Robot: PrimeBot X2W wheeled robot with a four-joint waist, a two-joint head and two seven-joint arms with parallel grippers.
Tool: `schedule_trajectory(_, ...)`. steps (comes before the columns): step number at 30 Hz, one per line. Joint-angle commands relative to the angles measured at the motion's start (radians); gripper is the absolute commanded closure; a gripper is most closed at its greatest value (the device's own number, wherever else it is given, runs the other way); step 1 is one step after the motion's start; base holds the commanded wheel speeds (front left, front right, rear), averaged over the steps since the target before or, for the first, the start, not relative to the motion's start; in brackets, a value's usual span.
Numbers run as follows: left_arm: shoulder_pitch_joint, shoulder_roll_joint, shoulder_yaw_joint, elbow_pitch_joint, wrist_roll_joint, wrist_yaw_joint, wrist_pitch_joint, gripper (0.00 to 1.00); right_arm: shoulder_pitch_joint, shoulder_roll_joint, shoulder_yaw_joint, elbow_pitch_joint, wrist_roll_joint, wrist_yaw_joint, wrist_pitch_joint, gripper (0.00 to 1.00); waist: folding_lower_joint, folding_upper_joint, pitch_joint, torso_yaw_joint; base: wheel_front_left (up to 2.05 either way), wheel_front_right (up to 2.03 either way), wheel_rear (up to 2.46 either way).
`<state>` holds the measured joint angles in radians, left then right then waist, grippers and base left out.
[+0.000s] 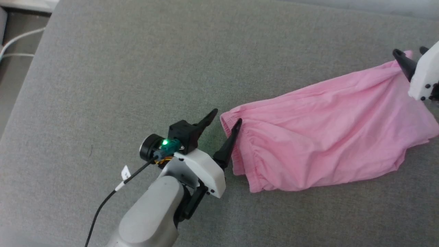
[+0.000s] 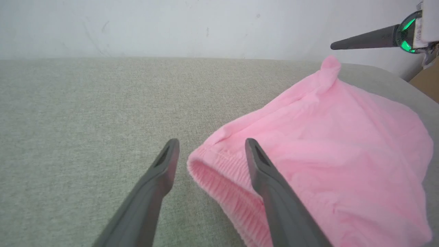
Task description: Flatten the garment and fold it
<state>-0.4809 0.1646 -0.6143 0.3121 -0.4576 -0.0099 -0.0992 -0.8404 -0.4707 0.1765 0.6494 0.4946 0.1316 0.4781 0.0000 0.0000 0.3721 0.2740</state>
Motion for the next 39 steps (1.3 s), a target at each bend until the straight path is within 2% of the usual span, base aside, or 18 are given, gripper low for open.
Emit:
schedule_trajectory(1, 0.011, 0.01, 0.011, -0.001, -0.009, 0.009, -0.008, 0.0, 0.001, 0.003, 0.015, -0.005, 0.017, -0.001, -0.028, 0.0, 0.0, 0.0, -0.064, -0.029, 0.0, 0.0, 0.0)
schedule_trajectory(5, 0.05, 0.033, 0.05, -0.03, -0.028, 0.045, -0.027, 0.0, 0.038, -0.007, 0.078, -0.043, 0.062, -0.001, -0.153, 0.0, 0.0, 0.0, -0.136, -0.058, 0.0, 0.0, 0.0)
schedule_trajectory(11, 0.135, 0.058, 0.123, -0.13, -0.051, 0.125, -0.084, 0.0, 0.136, -0.042, 0.147, -0.119, 0.075, -0.001, -0.382, 0.0, 0.0, 0.0, -0.227, -0.101, 0.0, 0.0, 0.0)
schedule_trajectory(16, 0.221, 0.082, 0.16, -0.172, -0.041, 0.179, -0.125, 0.0, 0.248, -0.054, 0.15, -0.174, 0.058, -0.001, -0.55, 0.0, 0.0, 0.0, -0.285, -0.133, 0.0, 0.0, 0.0)
schedule_trajectory(20, 0.298, 0.085, 0.182, -0.19, -0.033, 0.206, -0.148, 0.0, 0.355, -0.036, 0.116, -0.212, 0.015, -0.001, -0.654, 0.0, 0.0, 0.0, -0.325, -0.16, 0.0, 0.0, 0.0)
schedule_trajectory(25, 0.399, 0.071, 0.191, -0.196, -0.018, 0.231, -0.159, 0.0, 0.517, 0.039, 0.01, -0.27, -0.039, -0.001, -0.711, 0.0, 0.0, 0.0, -0.361, -0.188, 0.0, 0.0, 0.0)
schedule_trajectory(29, 0.454, 0.06, 0.17, -0.172, -0.006, 0.223, -0.161, 0.0, 0.657, 0.13, -0.1, -0.343, -0.1, -0.001, -0.729, 0.0, 0.0, 0.0, -0.376, -0.206, 0.0, 0.0, 0.0)
schedule_trajectory(33, 0.478, 0.053, 0.129, -0.129, -0.004, 0.209, -0.134, 0.0, 0.776, 0.247, -0.207, -0.424, -0.159, -0.001, -0.734, 0.0, 0.0, 0.0, -0.379, -0.224, 0.0, 0.0, 0.0)
schedule_trajectory(36, 0.469, 0.046, 0.106, -0.13, 0.003, 0.207, -0.108, 0.0, 0.835, 0.322, -0.253, -0.484, -0.197, -0.001, -0.728, 0.0, 0.0, 0.0, -0.369, -0.243, 0.0, 0.0, 0.0)
schedule_trajectory(39, 0.449, 0.038, 0.092, -0.141, 0.001, 0.212, -0.06, 0.0, 0.863, 0.355, -0.268, -0.535, -0.222, -0.001, -0.706, 0.0, 0.0, 0.0, -0.353, -0.265, 0.0, 0.0, 0.0)
